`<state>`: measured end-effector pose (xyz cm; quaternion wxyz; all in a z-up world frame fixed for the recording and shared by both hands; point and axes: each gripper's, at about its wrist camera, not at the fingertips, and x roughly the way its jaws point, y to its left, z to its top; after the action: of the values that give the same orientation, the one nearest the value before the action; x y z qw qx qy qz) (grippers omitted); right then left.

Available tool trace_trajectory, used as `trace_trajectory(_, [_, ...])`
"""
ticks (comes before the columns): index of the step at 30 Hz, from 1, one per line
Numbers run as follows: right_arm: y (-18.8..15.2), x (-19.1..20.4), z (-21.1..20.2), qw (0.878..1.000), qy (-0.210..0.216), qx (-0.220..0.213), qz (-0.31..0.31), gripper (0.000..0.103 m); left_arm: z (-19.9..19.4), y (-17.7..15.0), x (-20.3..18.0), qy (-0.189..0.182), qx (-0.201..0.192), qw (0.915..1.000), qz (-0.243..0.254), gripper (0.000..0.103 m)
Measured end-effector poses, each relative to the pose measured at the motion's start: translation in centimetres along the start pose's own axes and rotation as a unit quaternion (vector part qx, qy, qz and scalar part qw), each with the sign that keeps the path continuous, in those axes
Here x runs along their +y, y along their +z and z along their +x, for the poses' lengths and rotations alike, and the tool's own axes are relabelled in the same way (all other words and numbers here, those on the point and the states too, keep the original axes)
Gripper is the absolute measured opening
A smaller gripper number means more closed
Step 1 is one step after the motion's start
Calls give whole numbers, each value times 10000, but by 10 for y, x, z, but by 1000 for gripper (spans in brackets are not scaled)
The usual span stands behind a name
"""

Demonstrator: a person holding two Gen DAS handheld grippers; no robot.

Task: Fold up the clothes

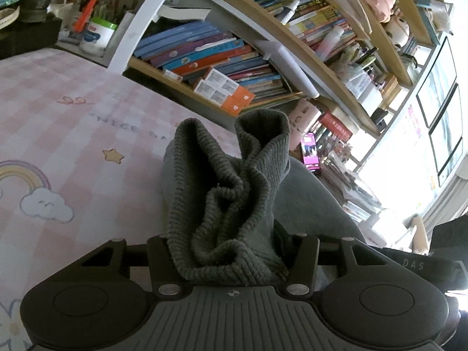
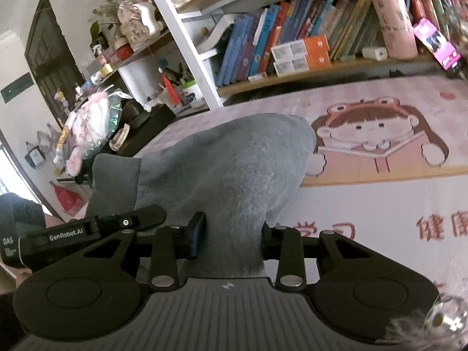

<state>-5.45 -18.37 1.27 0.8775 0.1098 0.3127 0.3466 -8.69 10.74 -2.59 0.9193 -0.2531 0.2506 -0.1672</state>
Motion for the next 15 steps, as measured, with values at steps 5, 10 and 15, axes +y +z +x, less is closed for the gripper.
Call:
trace_trajectory(5, [13,-5,-1,9999,11,-135,-61,31,11,15,-7,-93,28,9999,62,50])
trace_trajectory(10, [32,-14,3,9997,-30,-209,-126,31,28,29,-15,-64,3,9997,245,50])
trace_trajectory(15, [52,-25,12,9995,-102,-248,-150,31,48,48,-22,-37,26,9994,350,50])
